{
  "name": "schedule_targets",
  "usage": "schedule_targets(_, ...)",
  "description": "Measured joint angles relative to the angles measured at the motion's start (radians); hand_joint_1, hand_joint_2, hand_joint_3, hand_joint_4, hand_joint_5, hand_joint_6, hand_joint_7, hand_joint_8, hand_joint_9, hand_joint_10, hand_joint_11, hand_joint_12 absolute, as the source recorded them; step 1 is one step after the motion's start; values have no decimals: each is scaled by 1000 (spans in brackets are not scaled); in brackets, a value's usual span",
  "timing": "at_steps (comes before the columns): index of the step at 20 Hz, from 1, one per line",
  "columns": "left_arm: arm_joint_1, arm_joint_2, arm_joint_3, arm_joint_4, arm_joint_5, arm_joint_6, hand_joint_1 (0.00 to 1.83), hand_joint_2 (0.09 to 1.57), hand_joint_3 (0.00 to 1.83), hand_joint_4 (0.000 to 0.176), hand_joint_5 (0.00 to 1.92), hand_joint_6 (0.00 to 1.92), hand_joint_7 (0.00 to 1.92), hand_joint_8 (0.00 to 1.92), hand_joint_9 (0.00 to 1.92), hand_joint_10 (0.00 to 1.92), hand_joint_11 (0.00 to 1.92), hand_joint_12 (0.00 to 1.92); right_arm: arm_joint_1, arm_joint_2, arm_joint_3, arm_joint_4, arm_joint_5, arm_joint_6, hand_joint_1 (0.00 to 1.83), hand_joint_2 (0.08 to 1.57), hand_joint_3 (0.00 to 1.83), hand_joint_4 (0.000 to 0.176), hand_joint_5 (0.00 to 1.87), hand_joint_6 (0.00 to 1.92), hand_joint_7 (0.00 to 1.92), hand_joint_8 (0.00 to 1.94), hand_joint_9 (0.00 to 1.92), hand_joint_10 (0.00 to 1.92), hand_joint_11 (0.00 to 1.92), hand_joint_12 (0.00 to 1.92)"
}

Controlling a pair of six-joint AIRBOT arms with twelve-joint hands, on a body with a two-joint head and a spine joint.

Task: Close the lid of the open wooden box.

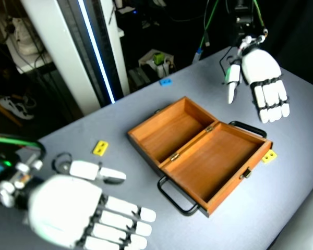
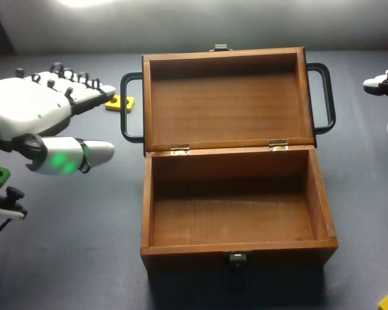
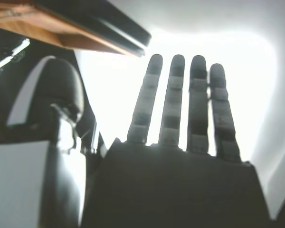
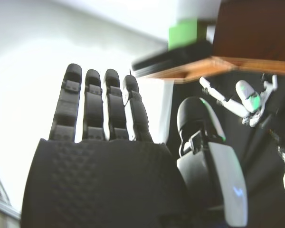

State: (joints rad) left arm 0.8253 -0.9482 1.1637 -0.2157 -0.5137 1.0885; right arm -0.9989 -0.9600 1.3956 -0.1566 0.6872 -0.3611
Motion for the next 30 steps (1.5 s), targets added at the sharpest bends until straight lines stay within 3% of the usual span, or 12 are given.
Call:
schedule_targets(3, -24, -24, 38, -2, 59, 4, 0, 1279, 0, 0, 49, 5, 32, 0, 16, 0, 26, 46, 63, -29, 32, -81, -81, 3, 0, 1344, 0, 0, 148, 0, 122, 0, 86, 0, 106, 16)
schedule_targets(4, -29, -27, 44, -2, 66, 6, 0, 1288, 0, 0, 43, 2, 26, 0, 12, 0, 4, 32, 78, -38, 39, -104, -101, 5, 0, 1324, 0, 10, 141, 0, 109, 0, 87, 0, 131, 26)
schedule_targets(6, -49, -35, 50, 7, 98, 11, 0, 1222, 0, 0, 44, 1, 45, 7, 43, 11, 20, 35, 122, -66, 53, -160, -149, 8, 0, 1319, 0, 0, 130, 0, 99, 0, 67, 0, 124, 23)
schedule_targets(7, -52, -36, 50, 14, 101, 13, 0, 1210, 0, 0, 50, 4, 49, 8, 43, 10, 17, 32, 137, -72, 56, -182, -160, 10, 0, 1308, 0, 12, 110, 0, 77, 0, 47, 0, 115, 19)
schedule_targets(9, -69, -58, 63, 13, 119, 31, 0, 1222, 0, 0, 40, 0, 33, 1, 12, 1, 0, 4, 164, -90, 69, -221, -190, 11, 0, 1294, 0, 0, 99, 0, 84, 3, 51, 3, 101, 12)
schedule_targets(12, -95, -87, 98, 26, 175, 37, 0, 1202, 0, 0, 65, 12, 32, 7, 8, 3, 7, 3, 172, -111, 80, -242, -220, 14, 0, 1300, 0, 0, 93, 0, 75, 0, 42, 0, 94, 9)
schedule_targets(15, -131, -115, 130, 56, 225, 37, 0, 1337, 13, 0, 27, 0, 56, 4, 61, 8, 69, 22, 179, -121, 82, -262, -229, 25, 0, 1274, 0, 0, 99, 4, 74, 7, 48, 6, 114, 17)
schedule_targets(18, -164, -143, 157, 79, 276, 41, 0, 1330, 1, 0, 32, 11, 56, 7, 57, 6, 77, 21, 184, -127, 84, -272, -226, 32, 0, 1235, 0, 0, 93, 0, 82, 6, 34, 0, 98, 10)
schedule_targets(21, -176, -147, 157, 85, 298, 60, 0, 1367, 13, 0, 37, 7, 62, 5, 55, 2, 52, 7, 185, -135, 88, -282, -232, 33, 0, 1256, 0, 0, 94, 1, 90, 5, 37, 2, 105, 14)
schedule_targets(22, -176, -147, 155, 84, 298, 61, 13, 1398, 22, 0, 7, 1, 41, 0, 49, 0, 61, 11, 187, -136, 88, -293, -233, 51, 0, 1235, 0, 31, 73, 0, 62, 0, 12, 0, 90, 7)
schedule_targets(23, -173, -145, 149, 84, 295, 61, 60, 1423, 18, 0, 1, 0, 24, 1, 24, 1, 34, 4, 192, -136, 89, -313, -237, 72, 0, 1266, 2, 0, 94, 9, 76, 8, 27, 7, 79, 3)
schedule_targets(30, -104, -42, 24, 68, 192, 63, 0, 1408, 0, 0, 45, 12, 55, 14, 63, 19, 43, 17, 192, -104, 60, -326, -182, 130, 0, 1292, 6, 0, 98, 6, 75, 4, 15, 1, 42, 1)
